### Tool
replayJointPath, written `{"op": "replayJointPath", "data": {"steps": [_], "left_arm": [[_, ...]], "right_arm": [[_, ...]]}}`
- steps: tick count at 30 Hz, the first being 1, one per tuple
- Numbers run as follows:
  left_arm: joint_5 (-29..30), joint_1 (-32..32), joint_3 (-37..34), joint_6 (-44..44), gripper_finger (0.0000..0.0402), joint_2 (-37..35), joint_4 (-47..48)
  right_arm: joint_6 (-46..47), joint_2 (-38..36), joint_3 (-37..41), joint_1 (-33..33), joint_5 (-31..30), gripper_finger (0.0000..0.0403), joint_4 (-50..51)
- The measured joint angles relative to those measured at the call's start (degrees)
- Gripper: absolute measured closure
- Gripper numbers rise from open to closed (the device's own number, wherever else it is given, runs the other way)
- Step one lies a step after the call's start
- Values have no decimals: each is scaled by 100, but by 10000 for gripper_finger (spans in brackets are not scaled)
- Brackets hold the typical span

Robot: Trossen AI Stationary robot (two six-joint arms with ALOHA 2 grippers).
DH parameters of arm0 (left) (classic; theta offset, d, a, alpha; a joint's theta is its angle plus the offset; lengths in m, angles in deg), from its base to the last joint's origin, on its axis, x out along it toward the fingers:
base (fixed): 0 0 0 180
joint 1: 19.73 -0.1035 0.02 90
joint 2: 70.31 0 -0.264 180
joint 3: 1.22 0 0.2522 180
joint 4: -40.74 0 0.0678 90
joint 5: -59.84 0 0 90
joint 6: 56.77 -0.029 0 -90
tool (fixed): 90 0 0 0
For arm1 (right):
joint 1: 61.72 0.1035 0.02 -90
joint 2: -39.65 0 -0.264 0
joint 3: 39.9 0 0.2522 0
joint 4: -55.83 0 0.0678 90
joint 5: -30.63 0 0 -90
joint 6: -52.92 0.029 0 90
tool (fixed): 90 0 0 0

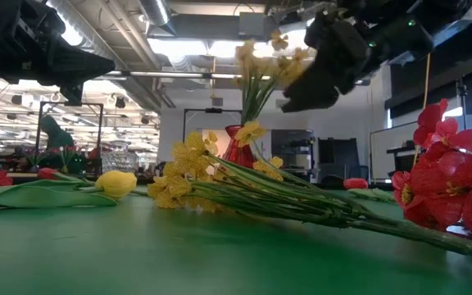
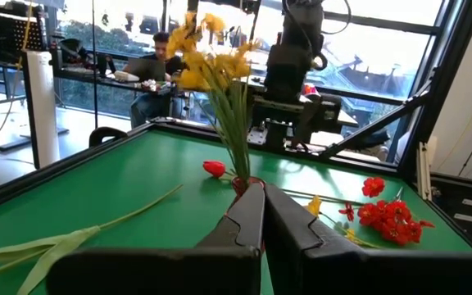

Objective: Sort flowers into vase by color
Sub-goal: Put the top yellow flower into the red vase

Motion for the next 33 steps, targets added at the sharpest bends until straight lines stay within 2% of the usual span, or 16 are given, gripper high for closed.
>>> {"op": "replayJointPath", "data": {"steps": [6,11,14,17,25,30,33], "left_arm": [[0,-2,-2,-2,401,0,0],[0,-1,0,-1,401,0,1],[1,-1,-2,0,401,0,2],[0,0,0,0,401,0,2],[0,-1,-1,0,401,0,1],[0,0,0,0,401,-1,-4],[0,-2,0,-2,401,-2,-2]], "right_arm": [[50,-290,0,-8,-1163,63,1536],[179,-321,0,-77,-1913,63,1936],[246,-321,0,-376,-2012,63,1906],[129,-504,0,-718,-1919,63,1694],[-334,-1261,-11,-1686,-679,63,545],[-178,-967,-9,-2826,-585,63,516],[-76,-497,-7,-3457,-25,63,127]]}}
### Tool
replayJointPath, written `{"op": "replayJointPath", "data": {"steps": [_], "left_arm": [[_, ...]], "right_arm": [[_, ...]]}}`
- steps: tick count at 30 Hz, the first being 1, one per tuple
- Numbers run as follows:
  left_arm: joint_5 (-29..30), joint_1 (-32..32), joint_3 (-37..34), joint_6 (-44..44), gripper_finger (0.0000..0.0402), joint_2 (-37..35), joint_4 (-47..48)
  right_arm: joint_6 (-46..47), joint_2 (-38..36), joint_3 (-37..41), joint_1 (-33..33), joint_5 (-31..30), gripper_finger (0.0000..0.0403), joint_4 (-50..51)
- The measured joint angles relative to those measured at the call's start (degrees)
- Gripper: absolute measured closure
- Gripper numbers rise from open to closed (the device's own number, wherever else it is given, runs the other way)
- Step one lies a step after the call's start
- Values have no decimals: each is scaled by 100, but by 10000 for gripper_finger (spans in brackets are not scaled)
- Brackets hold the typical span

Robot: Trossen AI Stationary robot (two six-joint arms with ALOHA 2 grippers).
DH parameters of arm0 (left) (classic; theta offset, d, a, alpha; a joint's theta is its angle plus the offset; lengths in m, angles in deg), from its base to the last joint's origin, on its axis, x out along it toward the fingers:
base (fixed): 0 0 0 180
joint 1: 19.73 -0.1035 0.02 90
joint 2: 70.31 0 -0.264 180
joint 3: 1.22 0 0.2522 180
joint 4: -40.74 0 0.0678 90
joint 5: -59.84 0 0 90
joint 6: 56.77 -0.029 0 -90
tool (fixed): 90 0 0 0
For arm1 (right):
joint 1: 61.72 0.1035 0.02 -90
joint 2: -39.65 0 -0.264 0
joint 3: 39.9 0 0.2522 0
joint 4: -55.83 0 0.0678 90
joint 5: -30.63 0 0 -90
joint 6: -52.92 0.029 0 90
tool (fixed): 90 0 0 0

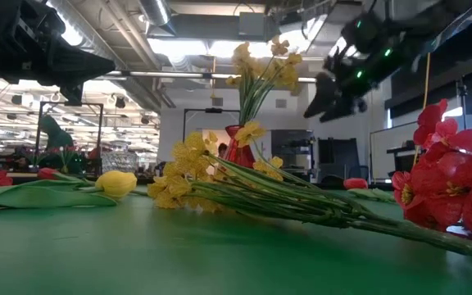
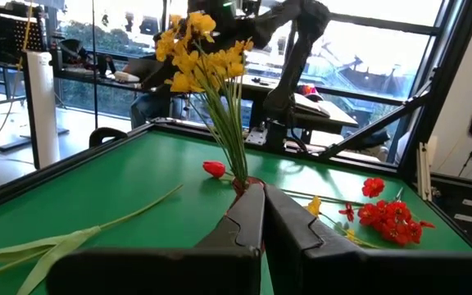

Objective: Sort flowers into vase by color
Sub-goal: Put the top yellow flower into the red vase

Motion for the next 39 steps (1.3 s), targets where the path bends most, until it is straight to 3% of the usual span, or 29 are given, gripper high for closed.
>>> {"op": "replayJointPath", "data": {"steps": [5,8,13,23,32,39], "left_arm": [[0,2,-2,2,401,0,2],[2,2,-2,1,401,2,2],[0,2,0,1,401,0,0],[2,2,0,2,401,0,2],[0,2,-2,2,401,2,4],[0,2,-1,2,401,1,3]], "right_arm": [[-213,1041,-2,-280,1506,63,-1424],[-793,1672,-147,-12,1865,63,-1989],[-986,2565,-973,484,1768,63,-1484],[-1099,3777,-2807,1029,753,63,1190],[-1018,4113,-2935,1012,560,68,1941],[-1036,4108,-2933,1016,564,140,2317]]}}
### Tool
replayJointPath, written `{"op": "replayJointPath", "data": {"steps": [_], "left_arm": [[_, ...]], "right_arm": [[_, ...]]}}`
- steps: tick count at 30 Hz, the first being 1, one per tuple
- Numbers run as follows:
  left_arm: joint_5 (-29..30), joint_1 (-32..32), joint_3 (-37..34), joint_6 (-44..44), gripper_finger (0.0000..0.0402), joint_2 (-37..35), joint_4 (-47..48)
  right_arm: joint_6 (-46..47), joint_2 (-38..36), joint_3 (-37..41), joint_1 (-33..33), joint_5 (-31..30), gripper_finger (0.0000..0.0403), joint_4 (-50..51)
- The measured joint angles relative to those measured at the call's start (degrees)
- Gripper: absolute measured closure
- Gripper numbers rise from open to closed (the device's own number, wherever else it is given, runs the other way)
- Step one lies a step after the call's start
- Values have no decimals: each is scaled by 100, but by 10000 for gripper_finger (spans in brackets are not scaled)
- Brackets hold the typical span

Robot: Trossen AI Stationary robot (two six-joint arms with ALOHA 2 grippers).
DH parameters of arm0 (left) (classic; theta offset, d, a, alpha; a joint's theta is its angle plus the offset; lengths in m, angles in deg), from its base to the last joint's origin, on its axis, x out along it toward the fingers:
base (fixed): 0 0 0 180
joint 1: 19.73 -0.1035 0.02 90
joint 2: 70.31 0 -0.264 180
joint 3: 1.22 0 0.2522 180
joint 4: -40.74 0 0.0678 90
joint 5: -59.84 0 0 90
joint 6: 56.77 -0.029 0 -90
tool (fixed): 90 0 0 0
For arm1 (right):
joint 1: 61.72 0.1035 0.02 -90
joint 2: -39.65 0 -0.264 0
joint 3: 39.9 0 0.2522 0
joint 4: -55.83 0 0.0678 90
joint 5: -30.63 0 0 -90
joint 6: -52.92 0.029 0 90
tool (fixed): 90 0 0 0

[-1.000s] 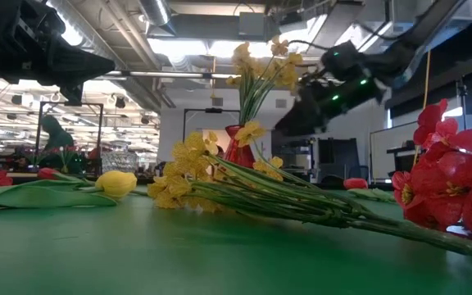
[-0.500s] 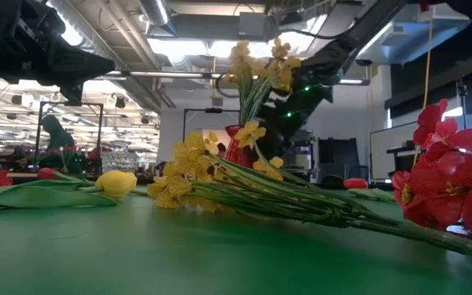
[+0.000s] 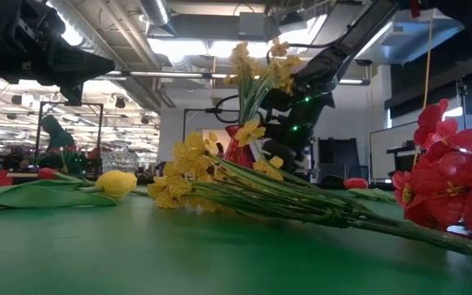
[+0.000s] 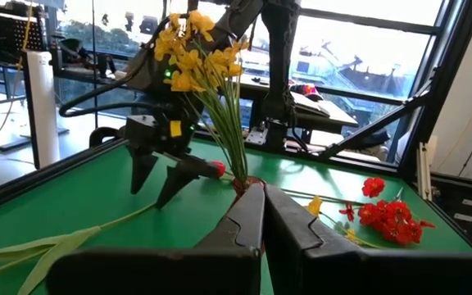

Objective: Sort flowers into vase by color
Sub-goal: Put the top yellow flower into the red vase

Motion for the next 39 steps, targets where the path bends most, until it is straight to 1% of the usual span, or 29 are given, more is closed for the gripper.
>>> {"op": "replayJointPath", "data": {"steps": [9,14,19,23,25,27,33,39], "left_arm": [[0,-2,-1,0,401,1,-1],[0,0,-1,0,401,0,-1],[0,-1,1,0,401,1,-1],[0,0,1,0,401,0,-1],[0,-2,1,0,401,0,-1],[0,0,1,-2,401,1,-1],[-2,-2,-1,0,401,1,-2],[-1,-1,1,0,401,-1,-3]], "right_arm": [[50,-21,-18,1,37,272,611],[52,-32,-23,0,7,330,1137],[172,-73,-14,0,-57,392,1346],[318,-234,17,-2,-74,393,1395],[348,-376,47,-7,-115,398,1598],[384,-564,58,-9,-252,398,1567],[646,-1372,30,-59,-591,401,1444],[845,-2359,26,-284,-804,401,1390]]}}
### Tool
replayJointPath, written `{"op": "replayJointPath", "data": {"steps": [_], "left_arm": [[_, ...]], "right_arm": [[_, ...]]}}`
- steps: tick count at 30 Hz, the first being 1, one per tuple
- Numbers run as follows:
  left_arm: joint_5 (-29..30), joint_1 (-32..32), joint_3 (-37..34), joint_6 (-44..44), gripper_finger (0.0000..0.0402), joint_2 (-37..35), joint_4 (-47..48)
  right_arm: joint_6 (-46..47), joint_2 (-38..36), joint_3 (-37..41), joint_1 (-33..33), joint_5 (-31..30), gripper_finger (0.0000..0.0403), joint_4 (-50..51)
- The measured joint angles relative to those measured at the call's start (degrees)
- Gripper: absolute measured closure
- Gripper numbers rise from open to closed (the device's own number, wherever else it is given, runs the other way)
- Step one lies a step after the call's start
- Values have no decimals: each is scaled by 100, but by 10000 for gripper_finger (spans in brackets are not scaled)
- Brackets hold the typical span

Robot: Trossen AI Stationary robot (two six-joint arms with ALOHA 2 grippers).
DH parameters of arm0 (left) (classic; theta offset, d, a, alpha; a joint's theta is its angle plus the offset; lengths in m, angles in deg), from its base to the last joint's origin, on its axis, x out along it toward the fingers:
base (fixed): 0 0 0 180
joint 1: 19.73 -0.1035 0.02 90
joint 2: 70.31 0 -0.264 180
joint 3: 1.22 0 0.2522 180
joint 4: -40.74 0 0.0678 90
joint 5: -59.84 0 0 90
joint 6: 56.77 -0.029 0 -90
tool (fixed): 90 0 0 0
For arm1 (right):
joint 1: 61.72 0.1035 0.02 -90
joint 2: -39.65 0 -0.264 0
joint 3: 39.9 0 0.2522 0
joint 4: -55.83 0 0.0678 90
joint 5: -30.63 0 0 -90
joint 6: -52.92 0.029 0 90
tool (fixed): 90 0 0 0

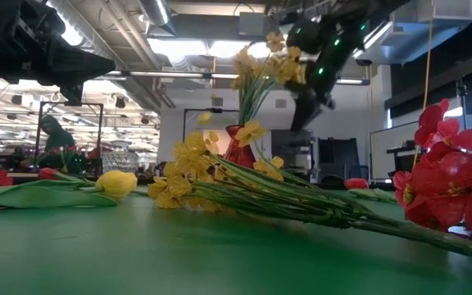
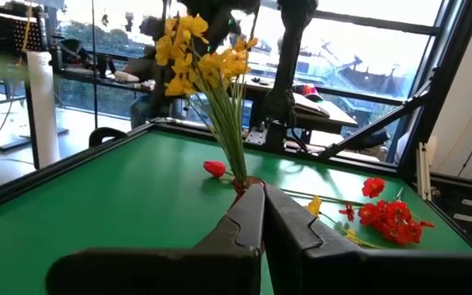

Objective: Sort flowers into vase by color
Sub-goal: Put the top yellow flower into the red vase

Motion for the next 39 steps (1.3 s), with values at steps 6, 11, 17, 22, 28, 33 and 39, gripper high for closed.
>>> {"op": "replayJointPath", "data": {"steps": [6,11,17,22,28,33,39], "left_arm": [[-1,0,-1,0,401,1,1],[-1,-1,0,0,401,0,-1],[-1,-1,1,-2,401,1,-1],[-1,-1,0,-1,401,1,1],[1,-1,0,0,401,-1,1],[0,-1,0,0,401,1,0],[0,0,0,0,401,1,0]], "right_arm": [[68,-982,0,-62,193,402,-386],[58,-1641,-4,64,519,402,-699],[50,-2225,284,646,1081,403,-1666],[123,-2524,1337,1402,1311,403,-3380],[280,-2381,3030,2324,1197,403,-6605],[218,-2015,3929,2861,629,403,-8827],[150,-1292,4070,3159,192,403,-9630]]}}
